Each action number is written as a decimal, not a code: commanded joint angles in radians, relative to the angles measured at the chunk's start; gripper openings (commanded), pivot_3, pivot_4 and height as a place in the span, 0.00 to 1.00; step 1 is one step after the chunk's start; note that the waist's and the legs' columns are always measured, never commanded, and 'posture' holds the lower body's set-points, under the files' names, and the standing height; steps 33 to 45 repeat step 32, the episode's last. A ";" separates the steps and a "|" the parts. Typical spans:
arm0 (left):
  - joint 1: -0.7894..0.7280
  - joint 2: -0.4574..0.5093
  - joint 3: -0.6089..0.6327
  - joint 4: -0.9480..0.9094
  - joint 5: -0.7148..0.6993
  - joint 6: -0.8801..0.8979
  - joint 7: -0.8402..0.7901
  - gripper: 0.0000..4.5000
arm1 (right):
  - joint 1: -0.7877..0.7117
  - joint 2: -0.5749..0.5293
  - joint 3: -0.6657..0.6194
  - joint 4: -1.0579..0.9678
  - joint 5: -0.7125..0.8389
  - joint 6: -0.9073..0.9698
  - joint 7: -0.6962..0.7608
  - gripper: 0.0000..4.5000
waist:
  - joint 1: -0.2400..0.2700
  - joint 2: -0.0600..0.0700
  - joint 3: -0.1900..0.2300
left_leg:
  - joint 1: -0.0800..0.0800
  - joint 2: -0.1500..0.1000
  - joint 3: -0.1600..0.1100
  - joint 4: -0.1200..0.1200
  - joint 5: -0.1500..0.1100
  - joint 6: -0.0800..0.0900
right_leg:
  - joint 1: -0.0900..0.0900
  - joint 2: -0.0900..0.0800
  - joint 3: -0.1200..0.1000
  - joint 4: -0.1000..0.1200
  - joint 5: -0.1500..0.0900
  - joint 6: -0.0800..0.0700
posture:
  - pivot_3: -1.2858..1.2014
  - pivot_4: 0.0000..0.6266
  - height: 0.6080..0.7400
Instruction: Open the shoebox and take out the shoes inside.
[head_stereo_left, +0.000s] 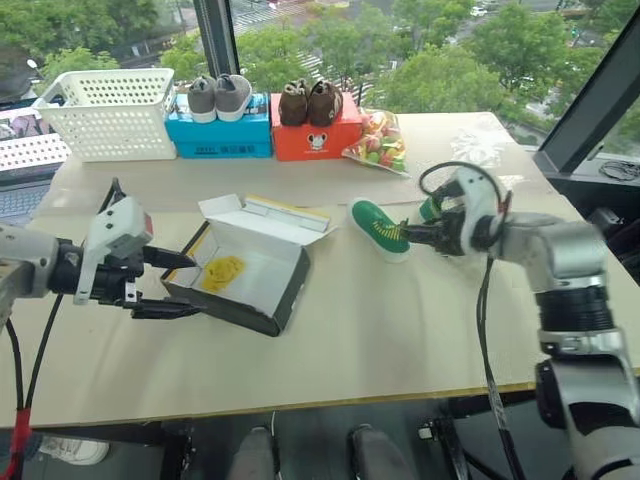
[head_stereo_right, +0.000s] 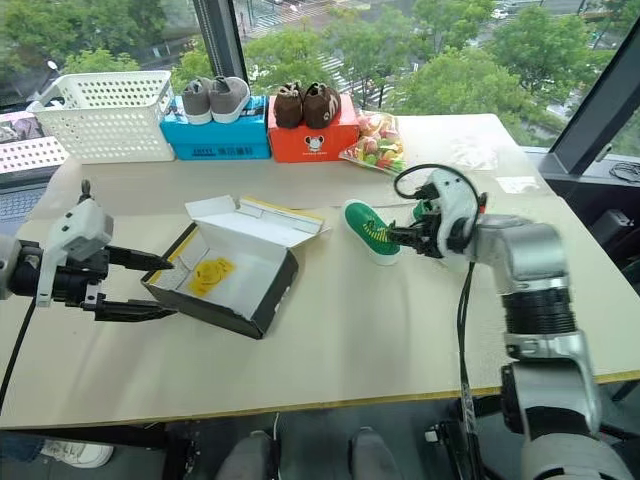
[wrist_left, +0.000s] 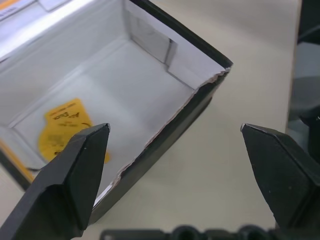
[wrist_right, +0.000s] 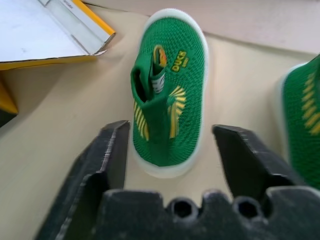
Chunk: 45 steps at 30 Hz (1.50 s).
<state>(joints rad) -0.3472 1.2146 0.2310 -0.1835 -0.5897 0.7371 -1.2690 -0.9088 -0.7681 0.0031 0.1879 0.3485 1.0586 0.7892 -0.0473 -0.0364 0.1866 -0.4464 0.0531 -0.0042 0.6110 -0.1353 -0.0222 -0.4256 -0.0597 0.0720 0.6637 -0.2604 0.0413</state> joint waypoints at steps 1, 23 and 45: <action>-0.027 -0.092 0.160 0.059 -0.010 -0.042 0.147 1.00 | -0.077 -0.054 -0.075 -0.022 0.104 -0.006 0.144 0.98 | 0.002 0.000 0.000 | 0.001 0.000 0.000 0.000 0.000 0.000 | 0.000 0.000 0.000 0.000 0.000 0.000 | 0.52 0.24 1.00; 0.552 -0.945 0.235 -0.367 0.283 -0.383 1.032 1.00 | 0.986 0.467 -0.292 -0.531 -0.175 -0.858 -0.415 0.98 | 0.032 -0.003 -0.015 | 0.009 -0.001 0.000 0.014 -0.003 -0.004 | 0.020 -0.001 0.002 -0.009 0.005 0.004 | 0.52 0.24 1.00; 0.749 -1.087 -0.016 -0.200 0.446 -0.675 1.014 1.00 | 1.097 0.603 -0.156 -0.543 -0.262 -0.869 -0.552 0.98 | 0.007 0.004 -0.021 | 0.012 0.002 0.002 0.013 -0.009 -0.012 | 0.019 -0.003 0.001 -0.017 0.000 0.002 | 0.52 0.24 1.00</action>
